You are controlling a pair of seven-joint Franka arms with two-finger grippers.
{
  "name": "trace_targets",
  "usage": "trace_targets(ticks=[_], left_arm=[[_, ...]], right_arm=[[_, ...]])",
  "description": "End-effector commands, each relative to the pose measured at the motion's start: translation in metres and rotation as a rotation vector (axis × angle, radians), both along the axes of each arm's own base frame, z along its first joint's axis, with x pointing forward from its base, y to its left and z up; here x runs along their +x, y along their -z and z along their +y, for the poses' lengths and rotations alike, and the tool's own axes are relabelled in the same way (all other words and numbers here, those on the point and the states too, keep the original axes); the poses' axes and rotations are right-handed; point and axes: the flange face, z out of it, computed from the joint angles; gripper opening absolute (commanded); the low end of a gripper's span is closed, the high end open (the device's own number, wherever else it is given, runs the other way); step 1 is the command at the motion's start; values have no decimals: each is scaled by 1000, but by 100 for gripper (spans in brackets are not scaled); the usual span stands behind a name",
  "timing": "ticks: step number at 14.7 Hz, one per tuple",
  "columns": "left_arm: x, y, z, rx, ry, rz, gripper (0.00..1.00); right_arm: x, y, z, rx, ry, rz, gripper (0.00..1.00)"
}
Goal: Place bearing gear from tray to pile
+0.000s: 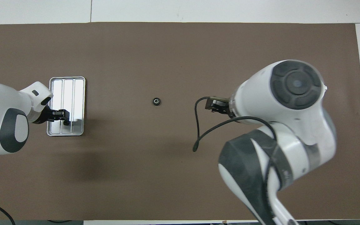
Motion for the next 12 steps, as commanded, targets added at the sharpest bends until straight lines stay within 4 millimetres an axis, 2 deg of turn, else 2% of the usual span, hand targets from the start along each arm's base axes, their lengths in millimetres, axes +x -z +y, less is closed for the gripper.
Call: trace_targets(ticks=[1, 5, 8, 10, 12], left_arm=[[-13, 5, -2, 2, -38, -9, 56], [-16, 11, -3, 4, -56, -6, 51], [-22, 19, -3, 4, -59, -11, 51], [-23, 22, -6, 4, -53, -12, 50], [-23, 22, -6, 4, -53, -10, 38]], right_arm=[[12, 47, 59, 7, 69, 5, 100], [33, 87, 119, 2, 133, 25, 99], [41, 132, 172, -81, 191, -12, 99], [54, 144, 189, -65, 232, -21, 99], [62, 156, 194, -63, 233, -20, 100]])
